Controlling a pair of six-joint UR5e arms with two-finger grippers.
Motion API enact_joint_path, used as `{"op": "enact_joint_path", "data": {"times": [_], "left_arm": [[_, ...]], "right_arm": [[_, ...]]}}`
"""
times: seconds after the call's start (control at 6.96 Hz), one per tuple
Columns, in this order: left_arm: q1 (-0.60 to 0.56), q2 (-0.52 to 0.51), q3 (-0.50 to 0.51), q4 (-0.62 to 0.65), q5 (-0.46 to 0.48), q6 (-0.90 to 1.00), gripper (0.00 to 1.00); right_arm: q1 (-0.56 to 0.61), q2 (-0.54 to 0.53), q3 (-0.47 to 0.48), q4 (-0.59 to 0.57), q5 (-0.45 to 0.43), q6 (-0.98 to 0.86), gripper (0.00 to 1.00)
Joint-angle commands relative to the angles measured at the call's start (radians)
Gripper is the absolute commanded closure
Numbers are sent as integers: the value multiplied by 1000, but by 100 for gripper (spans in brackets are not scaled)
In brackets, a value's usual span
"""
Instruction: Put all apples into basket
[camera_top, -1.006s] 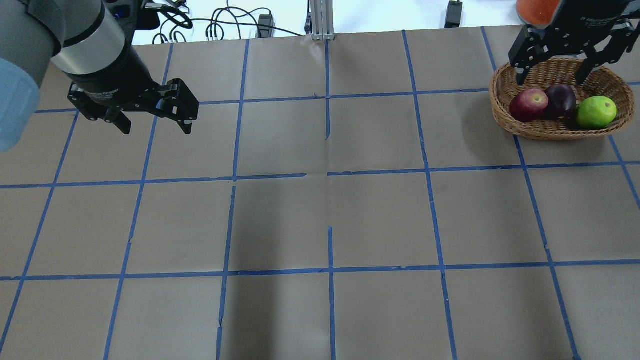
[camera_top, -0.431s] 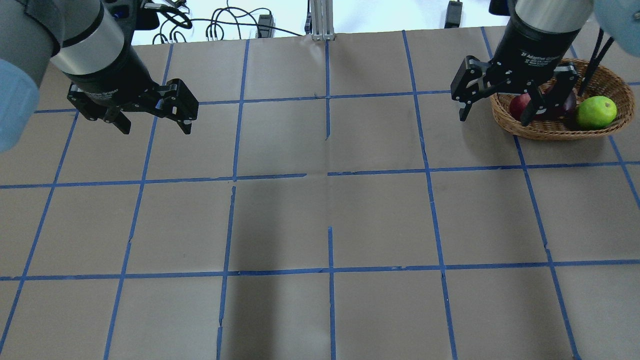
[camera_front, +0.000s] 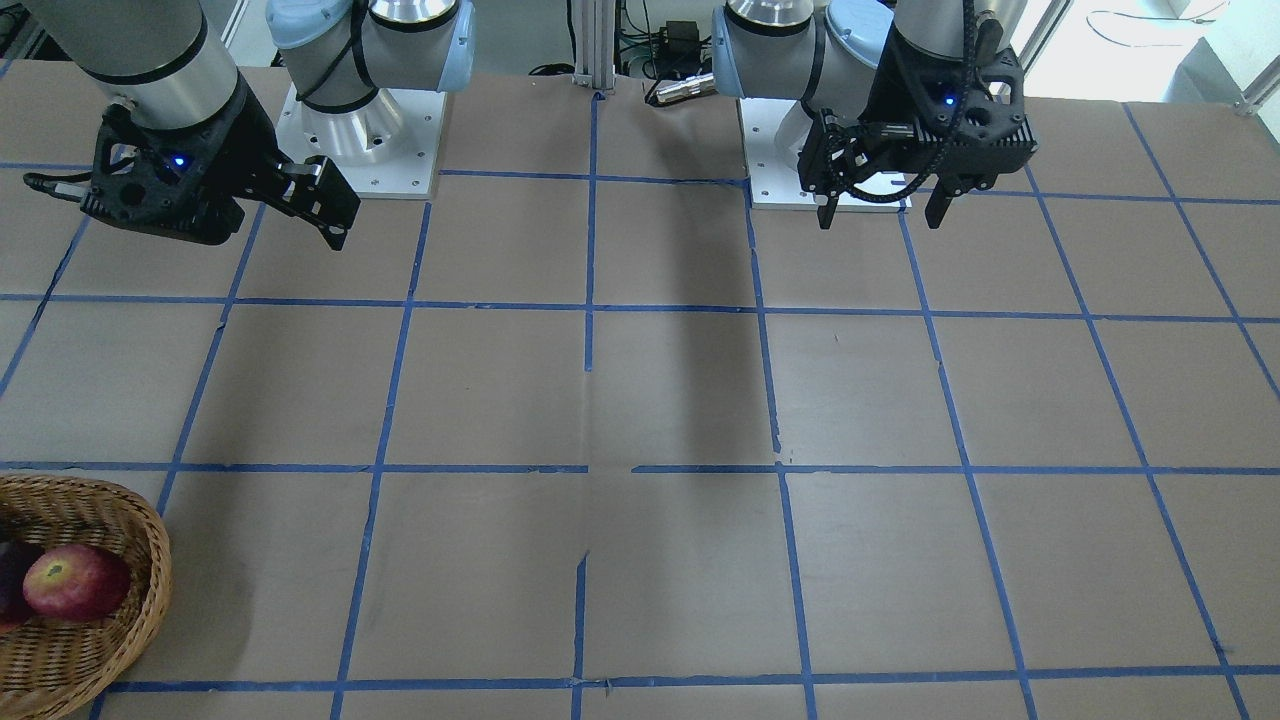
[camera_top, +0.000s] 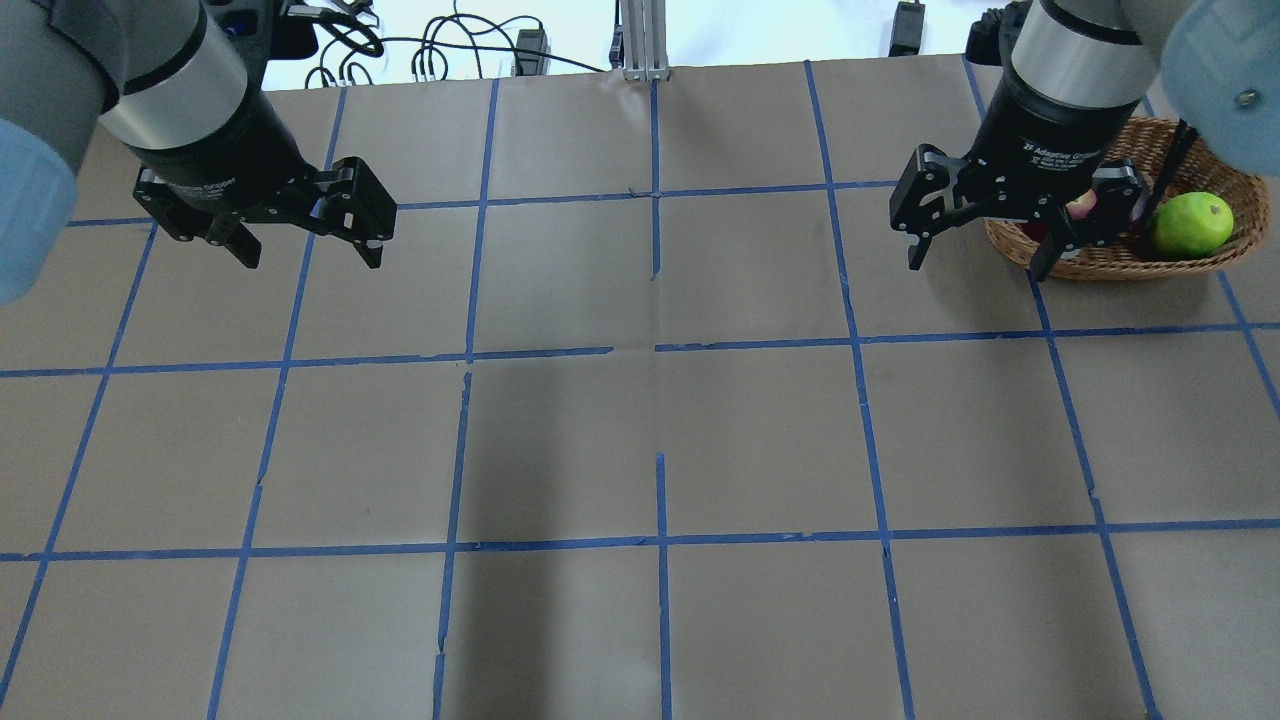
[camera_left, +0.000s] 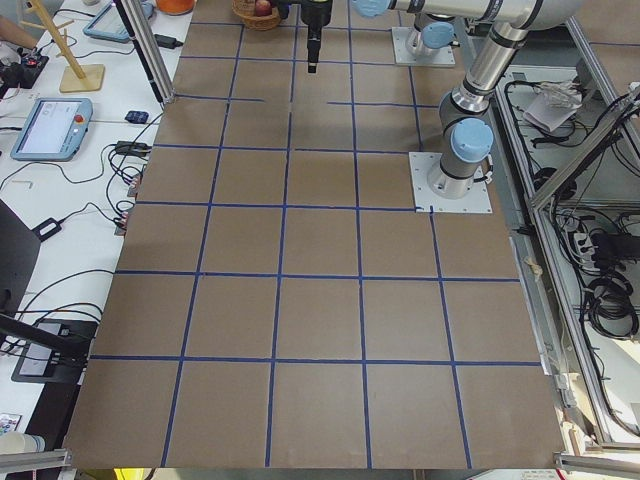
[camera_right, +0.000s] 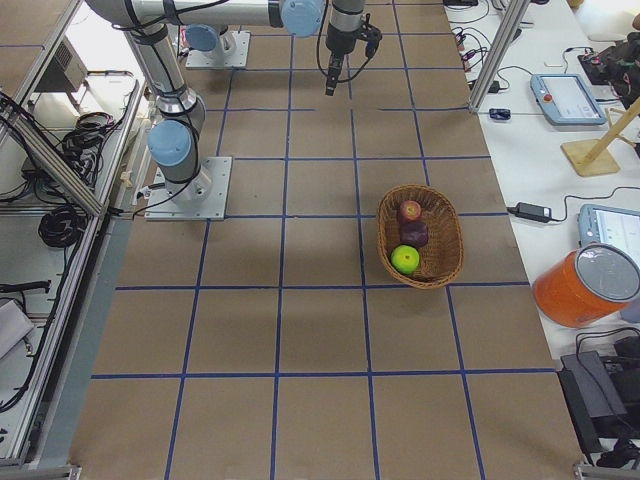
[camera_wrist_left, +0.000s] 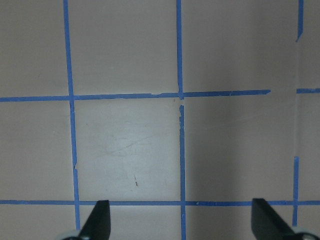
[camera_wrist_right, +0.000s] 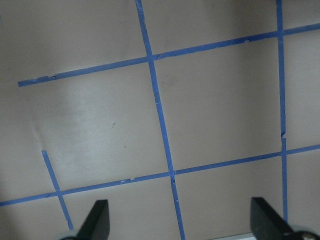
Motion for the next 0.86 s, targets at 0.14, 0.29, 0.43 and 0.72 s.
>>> {"op": "enact_joint_path", "data": {"times": [0.14, 0.29, 0.43, 0.72], "left_arm": [[0, 2, -1, 0, 0, 1, 0], [0, 2, -1, 0, 0, 1, 0], [0, 0, -1, 0, -1, 1, 0], [-1, 0, -1, 0, -2, 1, 0]], "right_arm": [[4, -14, -2, 3, 5, -2, 0], [26, -13, 3, 0, 3, -2, 0], [62, -10, 3, -8, -1, -2, 0], [60, -8, 6, -20, 2, -12, 0]]}}
